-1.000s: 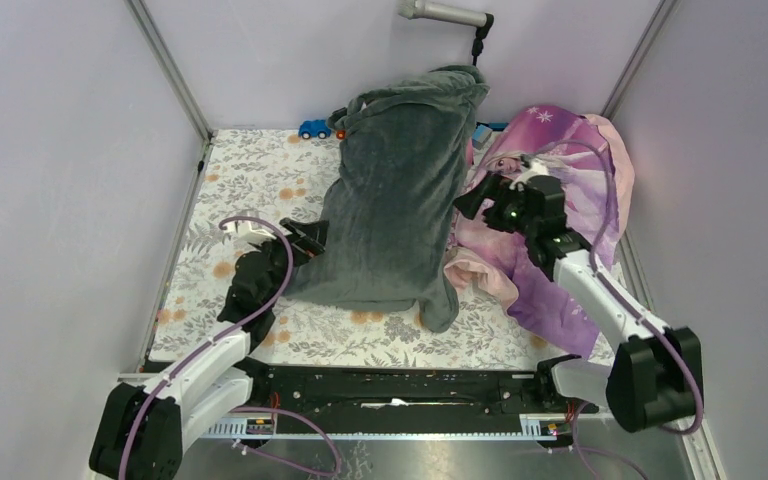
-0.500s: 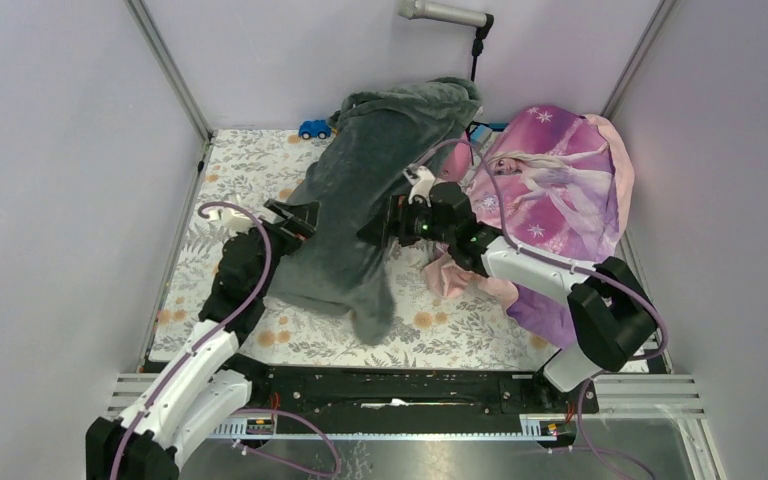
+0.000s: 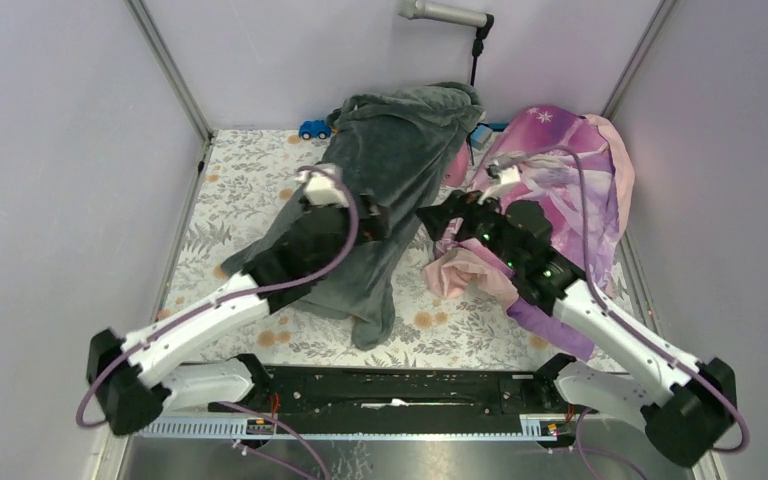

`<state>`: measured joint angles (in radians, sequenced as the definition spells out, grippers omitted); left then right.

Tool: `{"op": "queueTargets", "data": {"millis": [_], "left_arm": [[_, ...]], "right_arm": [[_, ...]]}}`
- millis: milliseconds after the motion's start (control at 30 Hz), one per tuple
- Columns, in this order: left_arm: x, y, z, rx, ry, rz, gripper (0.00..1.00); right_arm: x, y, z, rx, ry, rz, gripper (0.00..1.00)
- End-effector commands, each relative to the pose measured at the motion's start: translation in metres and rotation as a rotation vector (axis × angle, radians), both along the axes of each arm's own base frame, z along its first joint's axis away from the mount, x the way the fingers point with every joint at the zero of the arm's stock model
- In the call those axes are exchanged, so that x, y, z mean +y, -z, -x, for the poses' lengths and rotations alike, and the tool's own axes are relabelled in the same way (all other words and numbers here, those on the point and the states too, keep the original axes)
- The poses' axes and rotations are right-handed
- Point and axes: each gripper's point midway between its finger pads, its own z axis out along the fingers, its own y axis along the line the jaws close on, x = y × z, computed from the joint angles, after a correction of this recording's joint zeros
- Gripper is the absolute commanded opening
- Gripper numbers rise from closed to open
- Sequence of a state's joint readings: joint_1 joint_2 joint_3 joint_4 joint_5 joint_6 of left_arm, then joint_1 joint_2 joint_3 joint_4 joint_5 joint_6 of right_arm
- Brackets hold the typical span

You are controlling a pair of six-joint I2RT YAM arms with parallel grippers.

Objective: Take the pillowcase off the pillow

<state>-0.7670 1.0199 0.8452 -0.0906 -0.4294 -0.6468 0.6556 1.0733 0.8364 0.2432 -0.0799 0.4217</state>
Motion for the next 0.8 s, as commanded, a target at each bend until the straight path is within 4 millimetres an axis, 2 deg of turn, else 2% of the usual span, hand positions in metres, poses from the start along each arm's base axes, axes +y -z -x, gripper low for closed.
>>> {"op": "queueTargets", "data": {"millis": [0,67,100,167,333,400,433,500,567,667,700,767], "left_arm": [[-0.02,-0.021,-0.011,-0.07,-0.057,-0.373,0.99],[-0.032,0.001,-0.02,-0.01,-0.062,-0.505,0.99],[-0.033,0.002,-0.024,-0.003,-0.083,-0.526,0.99],[-0.03,0.022,-0.032,0.038,-0.122,-0.596,0.99],[-0.016,0.061,-0.038,0.15,-0.102,-0.521,0.99],[-0.002,0.076,-0.035,0.184,-0.114,-0.496,0.99],[0.008,0.081,-0.032,0.198,-0.131,-0.487,0.96],[0.036,0.089,-0.026,0.224,-0.214,-0.448,0.73],[0.064,0.102,-0.012,0.239,-0.281,-0.361,0.45],[0.104,0.105,0.001,0.217,-0.366,-0.206,0.05],[0.12,0.103,0.004,0.209,-0.408,-0.162,0.0],[0.138,0.095,0.012,0.171,-0.446,-0.104,0.0]], "right_arm": [[-0.071,0.028,-0.014,0.023,0.283,0.079,1.0],[-0.087,0.034,-0.012,0.015,0.337,0.104,1.0],[-0.092,0.035,-0.011,0.012,0.356,0.114,1.0],[-0.097,0.038,-0.011,0.018,0.378,0.131,1.0],[-0.09,0.043,-0.018,0.054,0.366,0.127,1.0],[-0.085,0.044,-0.022,0.072,0.355,0.124,0.99],[-0.082,0.045,-0.025,0.083,0.347,0.123,1.0],[-0.076,0.046,-0.031,0.104,0.341,0.115,1.0],[-0.07,0.047,-0.038,0.13,0.331,0.106,1.0],[-0.059,0.046,-0.052,0.157,0.314,0.08,1.0],[-0.056,0.043,-0.057,0.159,0.308,0.067,1.0],[-0.051,0.031,-0.069,0.15,0.3,0.038,1.0]]}}
